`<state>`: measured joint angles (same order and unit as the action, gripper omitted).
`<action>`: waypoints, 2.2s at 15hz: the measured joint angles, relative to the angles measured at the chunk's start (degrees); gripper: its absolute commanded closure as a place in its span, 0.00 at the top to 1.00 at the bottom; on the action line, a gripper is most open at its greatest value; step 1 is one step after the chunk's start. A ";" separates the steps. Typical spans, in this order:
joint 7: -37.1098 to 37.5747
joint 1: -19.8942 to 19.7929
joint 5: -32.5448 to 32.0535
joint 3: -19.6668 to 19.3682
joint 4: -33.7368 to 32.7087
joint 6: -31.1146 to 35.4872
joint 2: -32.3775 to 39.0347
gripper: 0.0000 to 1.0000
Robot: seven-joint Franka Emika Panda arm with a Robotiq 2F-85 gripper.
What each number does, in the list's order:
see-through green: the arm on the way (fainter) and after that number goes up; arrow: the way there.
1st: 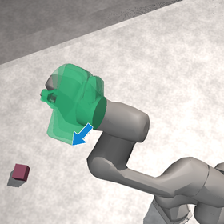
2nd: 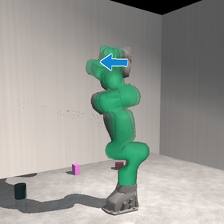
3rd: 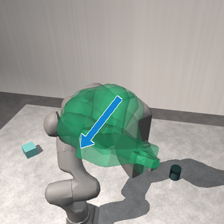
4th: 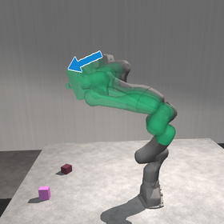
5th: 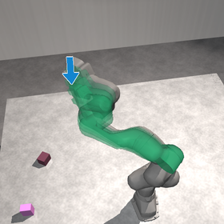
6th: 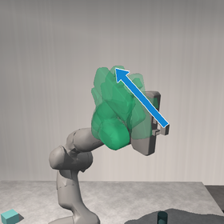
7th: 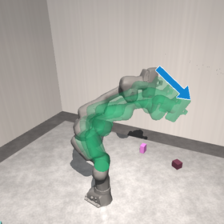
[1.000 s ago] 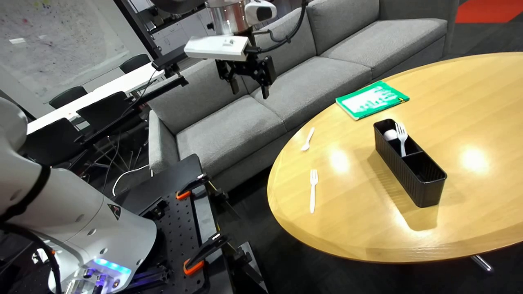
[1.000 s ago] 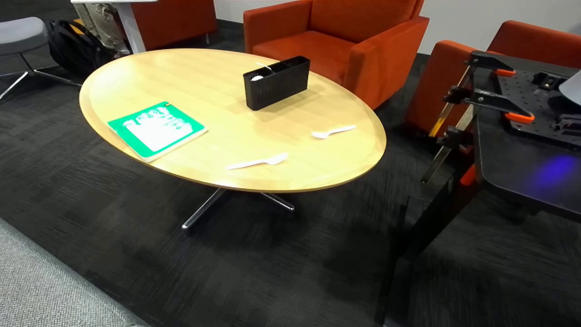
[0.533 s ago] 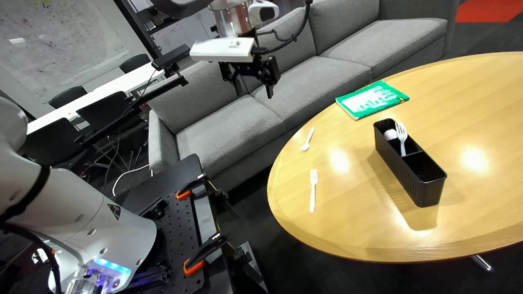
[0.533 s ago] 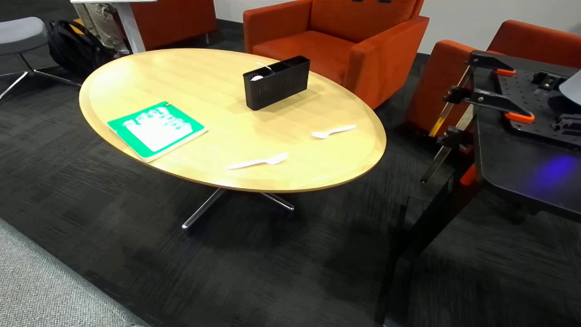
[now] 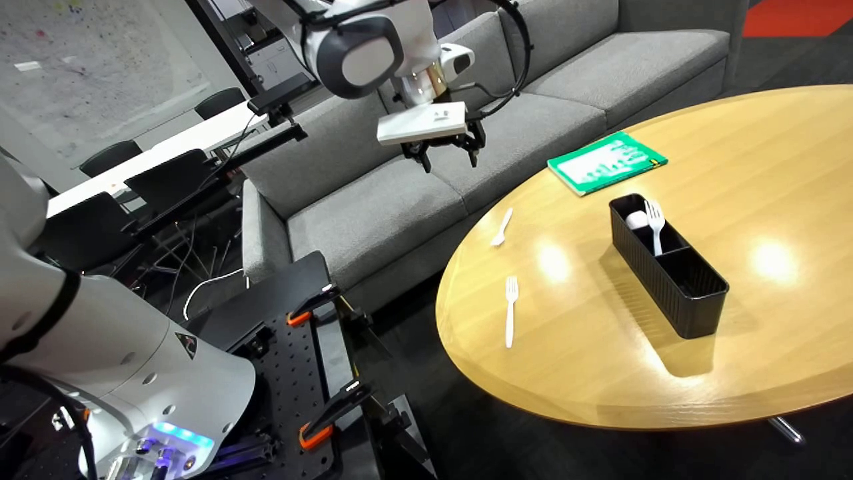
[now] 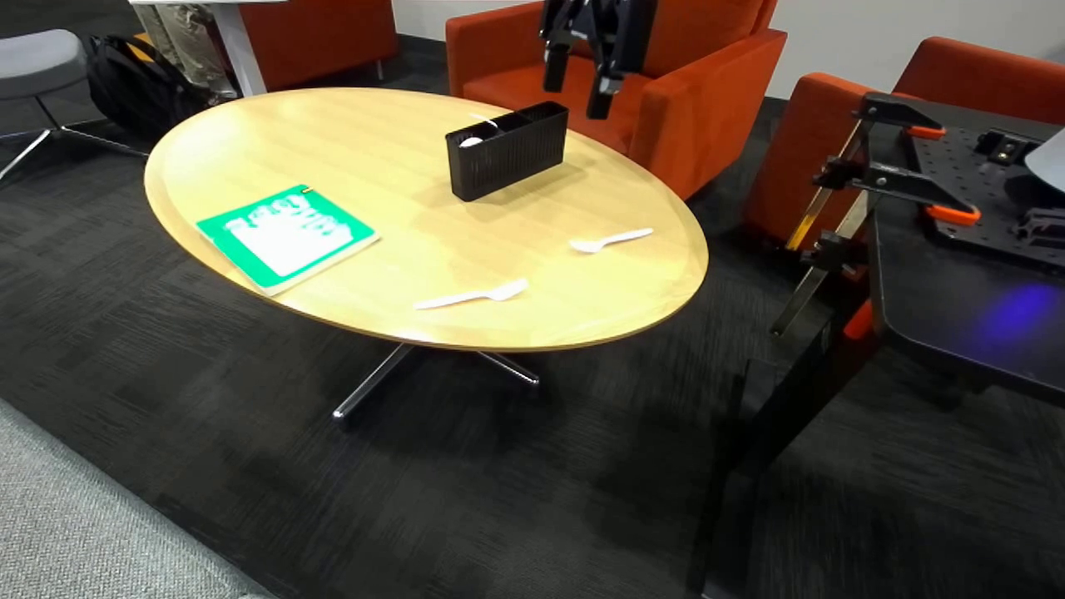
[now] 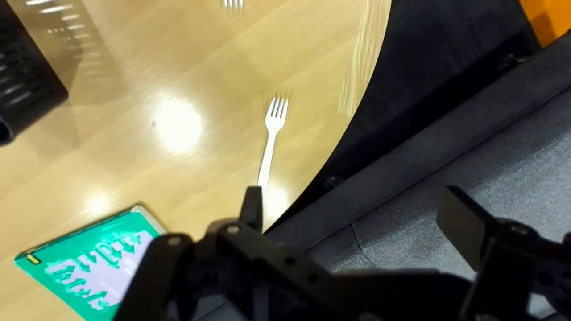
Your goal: Pick up the fork to the left and put it in the utensil rack
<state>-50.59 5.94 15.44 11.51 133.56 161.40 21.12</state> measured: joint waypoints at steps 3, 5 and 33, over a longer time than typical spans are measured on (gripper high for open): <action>2.12 -0.73 -5.57 0.83 -7.52 1.88 9.50 1.00; 5.25 -0.75 -10.49 0.08 -13.24 1.91 15.69 1.00; 23.99 4.61 -26.87 -2.51 -43.79 1.94 47.95 0.75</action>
<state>-26.60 10.55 -11.43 9.00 89.77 163.34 69.07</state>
